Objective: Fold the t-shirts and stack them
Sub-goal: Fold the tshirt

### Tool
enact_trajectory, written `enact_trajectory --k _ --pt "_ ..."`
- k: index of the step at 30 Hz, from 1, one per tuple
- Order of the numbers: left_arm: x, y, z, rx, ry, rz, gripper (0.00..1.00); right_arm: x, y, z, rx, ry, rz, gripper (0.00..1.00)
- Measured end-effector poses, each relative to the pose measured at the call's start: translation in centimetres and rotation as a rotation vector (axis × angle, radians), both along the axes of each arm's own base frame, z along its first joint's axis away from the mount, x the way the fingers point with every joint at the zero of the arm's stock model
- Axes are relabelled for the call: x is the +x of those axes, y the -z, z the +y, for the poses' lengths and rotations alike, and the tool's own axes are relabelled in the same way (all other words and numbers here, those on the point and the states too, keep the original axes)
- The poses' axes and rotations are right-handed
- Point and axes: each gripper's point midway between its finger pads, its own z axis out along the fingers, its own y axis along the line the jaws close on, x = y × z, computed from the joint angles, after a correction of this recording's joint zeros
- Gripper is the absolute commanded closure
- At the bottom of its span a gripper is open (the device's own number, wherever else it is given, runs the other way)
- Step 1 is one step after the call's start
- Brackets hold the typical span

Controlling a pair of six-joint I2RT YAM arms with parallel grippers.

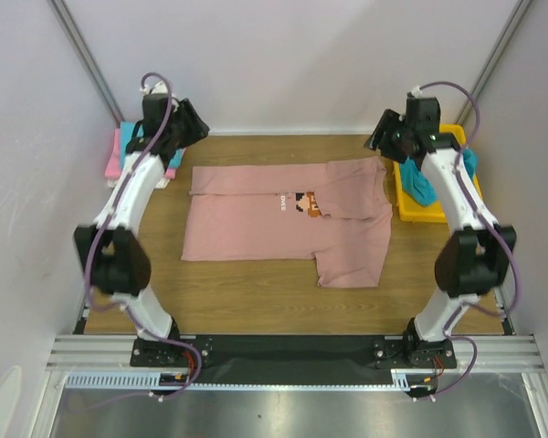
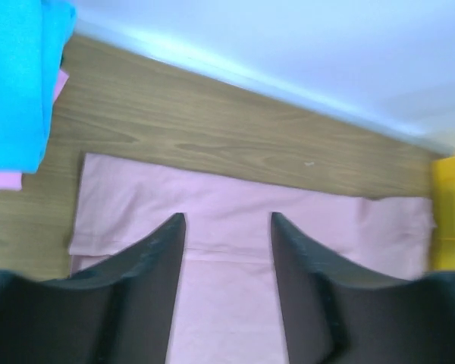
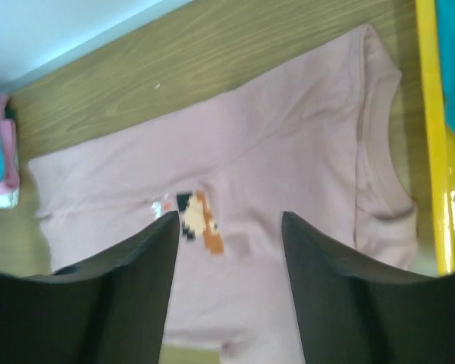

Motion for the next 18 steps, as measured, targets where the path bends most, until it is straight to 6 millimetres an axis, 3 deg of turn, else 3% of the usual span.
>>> enact_trajectory --k 2,5,8,13,18 --pt "-3.2 -3.0 -0.6 -0.004 0.016 -0.064 0.37 -2.9 -2.4 -0.1 0.014 -0.001 -0.040 0.25" --pt "-8.3 -3.9 -1.8 -0.031 0.041 -0.096 0.30 -7.2 -2.2 -0.5 0.026 0.005 -0.032 0.15" --pt "-12.9 -1.2 -3.0 -0.067 0.060 -0.040 0.28 -11.8 1.4 -1.0 0.033 0.024 0.066 0.12" --pt "-19.0 6.1 -6.2 -0.097 0.120 0.132 0.27 -19.6 8.2 -1.9 0.045 0.074 0.283 0.15" --pt "-23.4 8.4 -12.7 -0.115 0.305 0.176 0.28 -24.1 10.9 -1.6 0.088 0.083 0.319 0.20"
